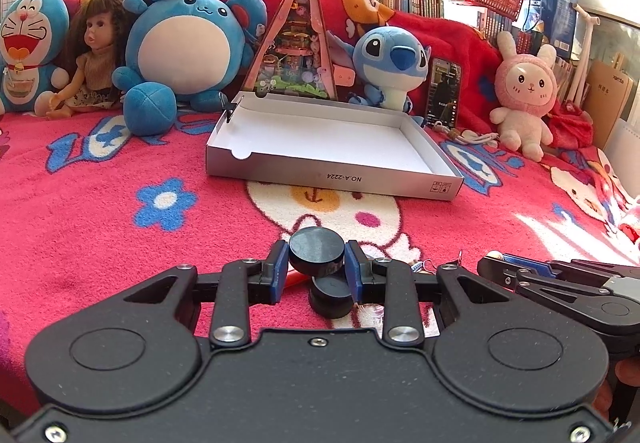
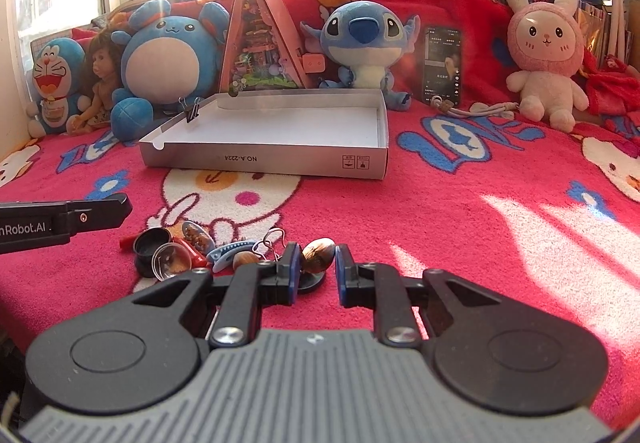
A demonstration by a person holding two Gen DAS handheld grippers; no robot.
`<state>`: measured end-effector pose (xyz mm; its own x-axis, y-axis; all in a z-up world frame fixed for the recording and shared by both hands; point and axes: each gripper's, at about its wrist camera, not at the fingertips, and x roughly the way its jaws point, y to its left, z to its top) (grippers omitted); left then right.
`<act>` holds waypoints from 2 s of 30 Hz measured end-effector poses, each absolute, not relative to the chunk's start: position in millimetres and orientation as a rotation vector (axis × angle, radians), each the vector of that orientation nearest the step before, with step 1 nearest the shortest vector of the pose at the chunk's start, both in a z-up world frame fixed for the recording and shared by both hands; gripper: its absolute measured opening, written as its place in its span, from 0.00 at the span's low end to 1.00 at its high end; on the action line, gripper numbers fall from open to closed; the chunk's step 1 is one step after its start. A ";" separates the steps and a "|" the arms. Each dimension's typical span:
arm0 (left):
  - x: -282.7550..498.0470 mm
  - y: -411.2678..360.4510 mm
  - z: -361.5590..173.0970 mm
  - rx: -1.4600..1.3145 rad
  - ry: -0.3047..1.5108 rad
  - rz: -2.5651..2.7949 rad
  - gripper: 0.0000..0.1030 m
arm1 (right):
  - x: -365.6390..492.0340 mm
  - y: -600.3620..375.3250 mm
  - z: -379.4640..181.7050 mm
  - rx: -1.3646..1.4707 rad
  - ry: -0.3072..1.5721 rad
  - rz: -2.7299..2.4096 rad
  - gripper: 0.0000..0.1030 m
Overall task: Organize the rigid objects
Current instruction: 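Grasp the black round cap with the left tool while the right tool grasps an acorn, then carry the black cap with the left tool while the right tool carries the acorn into the box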
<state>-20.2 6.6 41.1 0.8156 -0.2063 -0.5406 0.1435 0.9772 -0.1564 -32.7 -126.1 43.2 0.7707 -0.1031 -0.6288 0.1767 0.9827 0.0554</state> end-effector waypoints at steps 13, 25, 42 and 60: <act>-15.3 2.2 41.1 -0.103 0.586 -0.200 0.28 | -24.9 -122.3 45.5 0.111 0.666 -0.141 0.22; 7.3 3.7 46.6 -0.113 0.585 -0.211 0.28 | -10.1 -124.2 50.6 0.118 0.649 -0.138 0.22; 78.7 0.1 70.5 -0.103 0.544 -0.235 0.28 | 51.1 -160.0 59.7 0.203 0.646 -0.164 0.22; 200.4 -2.5 68.0 -0.140 0.624 -0.231 0.28 | 138.2 -191.7 61.8 0.247 0.705 -0.143 0.22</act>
<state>200.4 -2.5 68.0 0.7870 -0.2554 -0.5616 0.1716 0.9650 -0.1984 138.2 -191.7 61.8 0.7533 -0.0471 -0.6560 0.2129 0.9612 0.1755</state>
